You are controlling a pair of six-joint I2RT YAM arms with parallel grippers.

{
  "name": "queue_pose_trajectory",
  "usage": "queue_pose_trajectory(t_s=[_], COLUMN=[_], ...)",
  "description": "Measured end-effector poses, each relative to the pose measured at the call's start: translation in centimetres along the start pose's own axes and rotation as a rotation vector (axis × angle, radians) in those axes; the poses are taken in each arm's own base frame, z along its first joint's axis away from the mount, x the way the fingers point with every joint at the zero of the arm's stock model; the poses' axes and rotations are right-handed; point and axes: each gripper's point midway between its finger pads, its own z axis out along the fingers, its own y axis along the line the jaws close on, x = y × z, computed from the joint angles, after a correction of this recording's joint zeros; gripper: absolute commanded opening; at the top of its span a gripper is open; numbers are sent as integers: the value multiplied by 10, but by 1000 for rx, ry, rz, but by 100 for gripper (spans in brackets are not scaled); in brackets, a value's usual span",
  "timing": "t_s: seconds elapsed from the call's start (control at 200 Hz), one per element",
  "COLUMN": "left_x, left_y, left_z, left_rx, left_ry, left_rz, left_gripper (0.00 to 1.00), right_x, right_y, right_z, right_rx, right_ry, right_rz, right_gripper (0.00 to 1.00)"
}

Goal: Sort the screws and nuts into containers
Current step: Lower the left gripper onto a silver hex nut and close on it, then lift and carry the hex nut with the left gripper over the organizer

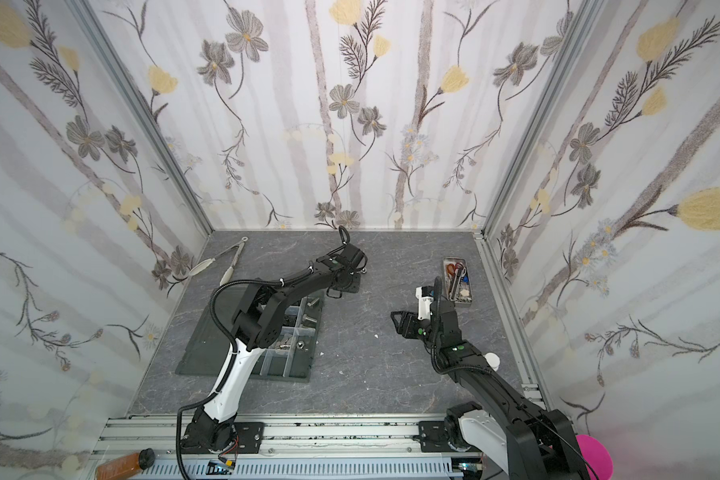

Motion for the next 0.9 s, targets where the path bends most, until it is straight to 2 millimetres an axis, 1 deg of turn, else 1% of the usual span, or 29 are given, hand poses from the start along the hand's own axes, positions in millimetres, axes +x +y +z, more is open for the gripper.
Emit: queue_pose_trajectory(t_s=[0.205, 0.335, 0.46, 0.62, 0.764, 0.899], left_x=[-5, -9, -10, -10, -4, -6], left_y=[1, 0, 0, 0, 3, 4], left_z=[5, 7, 7, 6, -1, -20], left_rx=[-6, -6, -5, -6, -5, 3], left_ry=[-4, -12, -14, -13, 4, -9], left_rz=[-5, -7, -7, -5, -2, -3], left_gripper=[34, 27, 23, 21, 20, 20], right_x=[0, 0, 0, -1, -1, -1], right_y=[0, -1, -1, -1, -2, -1], right_z=[0, 1, 0, 0, 0, 0], right_rx=[-3, -1, 0, 1, 2, 2], right_ry=[1, 2, 0, -1, -1, -2], right_rz=[1, 2, 3, 3, 4, 4], right_gripper=[63, 63, 63, 63, 63, 63])
